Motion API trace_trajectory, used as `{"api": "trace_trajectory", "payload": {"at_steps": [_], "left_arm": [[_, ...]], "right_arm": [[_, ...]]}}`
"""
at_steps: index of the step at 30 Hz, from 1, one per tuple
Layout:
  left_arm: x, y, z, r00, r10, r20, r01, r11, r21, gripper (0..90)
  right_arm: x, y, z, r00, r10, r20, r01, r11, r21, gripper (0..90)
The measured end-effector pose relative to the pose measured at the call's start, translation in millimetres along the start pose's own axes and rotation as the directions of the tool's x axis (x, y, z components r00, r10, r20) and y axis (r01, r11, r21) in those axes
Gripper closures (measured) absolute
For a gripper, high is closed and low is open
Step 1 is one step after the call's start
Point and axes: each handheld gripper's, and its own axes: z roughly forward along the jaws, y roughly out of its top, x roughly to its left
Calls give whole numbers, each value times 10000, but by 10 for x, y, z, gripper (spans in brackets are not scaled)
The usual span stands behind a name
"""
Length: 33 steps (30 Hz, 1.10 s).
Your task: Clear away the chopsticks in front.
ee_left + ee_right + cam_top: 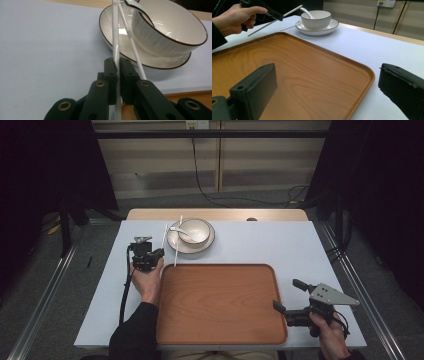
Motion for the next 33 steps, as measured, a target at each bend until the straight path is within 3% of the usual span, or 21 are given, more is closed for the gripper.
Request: {"api": "trace_trajectory", "payload": {"at_steps": [2, 6, 8, 11, 12, 14, 19, 25, 33], "left_arm": [[-7, -26, -76, 10000, -80, -36, 79, 9997, -247, 854], [-47, -67, -196, 9999, -105, 67, 106, 9996, -249, 854], [-128, -133, -211, 9997, -134, 184, 134, 9999, 16, 854], [-169, -182, -237, 9998, -206, 76, 206, 9998, -23, 854], [-174, -203, -261, 9990, -374, 238, 375, 9993, -31, 854], [-191, -249, -357, 9993, -338, 132, 340, 9992, -191, 854], [-227, -337, -436, 9982, -471, 372, 478, 9987, -182, 854], [-334, -434, -523, 9995, 19, 305, -12, 9998, -222, 854], [-427, -601, -618, 9987, 175, 470, -173, 9998, -47, 854]], "right_arm": [[-3, 0, -1, 10000, -23, 30, 24, 10000, -89, 15], [-4, 0, 5, 10000, -16, 56, 17, 10000, -85, 15], [0, 1, 2, 10000, -14, 36, 15, 9999, -107, 15], [0, 1, 1, 10000, -13, 54, 14, 9999, -109, 15], [1, 1, -3, 10000, -28, 73, 28, 9999, -116, 15], [0, 1, -4, 10000, -12, 60, 13, 9999, -152, 15], [1, 1, 2, 10000, 32, 58, -31, 9998, -218, 16], [2, 2, 2, 9999, 41, 125, -38, 9996, -266, 15], [10, 0, 2, 9998, 136, 118, -131, 9991, -394, 15]]}}
